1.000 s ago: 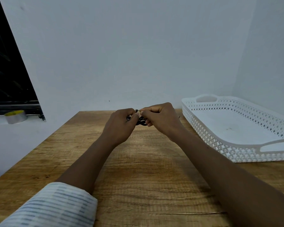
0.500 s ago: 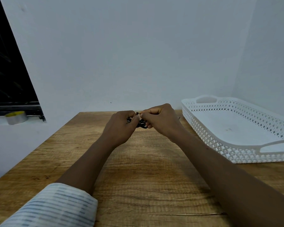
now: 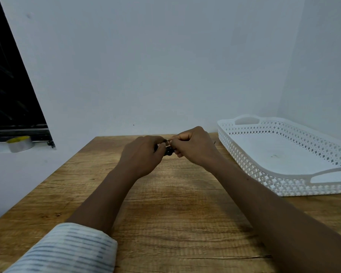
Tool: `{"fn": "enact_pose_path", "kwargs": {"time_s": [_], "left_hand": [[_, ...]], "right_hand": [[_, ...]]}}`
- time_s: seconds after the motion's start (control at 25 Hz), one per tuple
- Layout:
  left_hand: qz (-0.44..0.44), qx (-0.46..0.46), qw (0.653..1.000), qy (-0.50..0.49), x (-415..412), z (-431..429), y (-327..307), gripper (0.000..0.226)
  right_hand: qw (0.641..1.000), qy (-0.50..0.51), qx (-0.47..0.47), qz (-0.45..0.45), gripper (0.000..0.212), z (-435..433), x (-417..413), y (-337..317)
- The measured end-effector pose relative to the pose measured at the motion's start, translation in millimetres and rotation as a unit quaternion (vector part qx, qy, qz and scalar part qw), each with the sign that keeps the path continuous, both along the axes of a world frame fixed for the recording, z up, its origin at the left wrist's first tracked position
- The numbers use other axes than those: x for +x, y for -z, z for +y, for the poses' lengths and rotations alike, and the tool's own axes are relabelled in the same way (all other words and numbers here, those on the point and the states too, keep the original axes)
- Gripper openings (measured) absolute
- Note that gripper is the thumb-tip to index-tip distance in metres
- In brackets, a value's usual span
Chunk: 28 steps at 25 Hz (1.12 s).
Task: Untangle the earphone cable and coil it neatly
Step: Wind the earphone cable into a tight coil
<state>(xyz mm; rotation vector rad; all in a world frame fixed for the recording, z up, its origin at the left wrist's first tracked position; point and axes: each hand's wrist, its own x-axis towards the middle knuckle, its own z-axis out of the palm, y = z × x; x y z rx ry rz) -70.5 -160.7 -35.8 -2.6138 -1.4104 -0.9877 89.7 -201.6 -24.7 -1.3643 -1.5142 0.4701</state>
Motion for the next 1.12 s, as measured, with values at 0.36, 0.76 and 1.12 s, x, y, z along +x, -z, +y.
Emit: {"fn": "enact_pose_path", "kwargs": {"time_s": [0.36,0.76,1.12], "left_hand": [[-0.052,-0.031,0.998,0.034,0.7,4.9,5.5,0.040],[-0.138,-0.112,0.980,0.087,2.0,7.1,6.3,0.043],[-0.144,-0.123,0.977,0.102,1.0,6.1,5.8,0.041]], "right_hand": [[0.999,-0.010,0.041,-0.025,0.014,-1.3,-1.4,-1.0],[0.997,-0.009,0.068,-0.029,0.014,-2.2,-2.8,-1.8],[0.997,-0.015,0.072,-0.031,0.015,-1.8,-3.4,-0.5]]}}
